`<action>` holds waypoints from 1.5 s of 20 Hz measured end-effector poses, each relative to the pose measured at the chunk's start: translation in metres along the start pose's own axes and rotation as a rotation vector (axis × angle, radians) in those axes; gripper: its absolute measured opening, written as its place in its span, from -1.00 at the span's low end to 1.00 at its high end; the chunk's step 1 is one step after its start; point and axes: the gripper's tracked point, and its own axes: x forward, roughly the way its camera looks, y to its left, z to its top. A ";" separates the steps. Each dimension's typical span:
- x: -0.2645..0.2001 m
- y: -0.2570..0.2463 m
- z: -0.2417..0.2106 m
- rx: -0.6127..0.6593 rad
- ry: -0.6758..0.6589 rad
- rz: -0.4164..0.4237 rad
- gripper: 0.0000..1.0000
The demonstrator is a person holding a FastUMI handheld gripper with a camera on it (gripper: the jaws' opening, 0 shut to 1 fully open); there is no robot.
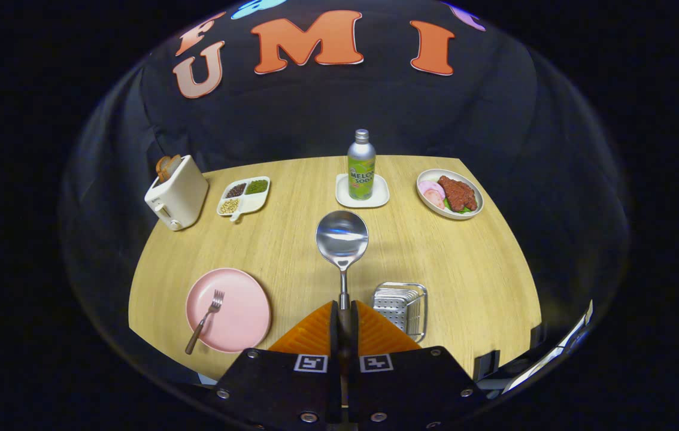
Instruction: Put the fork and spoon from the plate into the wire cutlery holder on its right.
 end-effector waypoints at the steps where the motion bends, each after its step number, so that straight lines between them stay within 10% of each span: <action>1: 0.001 -0.009 -0.004 -0.007 0.024 -0.019 -0.90; 16: 0.020 -0.061 -0.072 -0.127 0.396 -0.118 -0.87; 30: 0.045 -0.052 -0.027 -0.102 0.166 -0.122 -0.74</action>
